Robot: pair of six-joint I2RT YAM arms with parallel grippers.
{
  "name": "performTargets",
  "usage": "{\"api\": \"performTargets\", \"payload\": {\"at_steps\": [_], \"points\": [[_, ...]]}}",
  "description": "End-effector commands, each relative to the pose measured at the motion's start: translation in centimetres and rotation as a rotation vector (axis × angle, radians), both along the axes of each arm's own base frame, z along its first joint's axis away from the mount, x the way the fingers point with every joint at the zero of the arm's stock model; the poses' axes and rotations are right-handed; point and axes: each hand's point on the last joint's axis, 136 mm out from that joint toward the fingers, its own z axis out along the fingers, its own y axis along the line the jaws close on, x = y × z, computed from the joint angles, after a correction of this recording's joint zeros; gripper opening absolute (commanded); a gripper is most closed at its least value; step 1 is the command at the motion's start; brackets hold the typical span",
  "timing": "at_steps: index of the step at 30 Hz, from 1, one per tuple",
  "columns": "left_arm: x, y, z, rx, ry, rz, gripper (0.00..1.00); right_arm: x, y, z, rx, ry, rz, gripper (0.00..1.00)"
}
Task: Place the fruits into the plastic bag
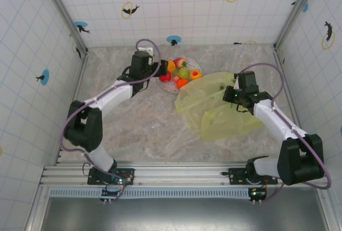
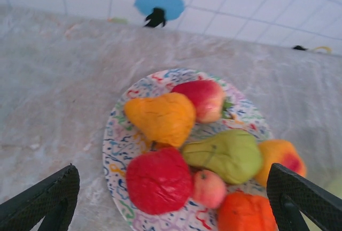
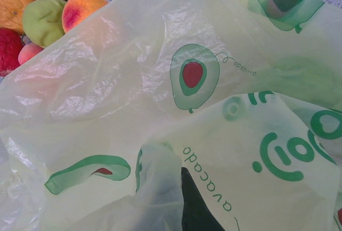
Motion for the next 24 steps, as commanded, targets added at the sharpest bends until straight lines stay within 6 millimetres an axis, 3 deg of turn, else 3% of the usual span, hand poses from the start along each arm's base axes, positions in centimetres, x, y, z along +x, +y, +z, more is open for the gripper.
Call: {"api": "performTargets", "payload": {"at_steps": [1, 10, 24], "points": [[1.4, -0.3, -1.4, -0.053, 0.08, 0.017, 0.91, 1.1, 0.5, 2.2, 0.021, -0.068, 0.004, 0.0], [3.8, -2.0, -5.7, -0.06, 0.177, -0.028, 0.85, 0.8, 0.3, 2.0, 0.012, -0.068, 0.002, 0.0], [3.0, -3.3, -9.6, -0.091, 0.275, -0.079, 0.84, 1.0, 0.4, 1.7, 0.018, -0.068, 0.007, 0.0]]}}
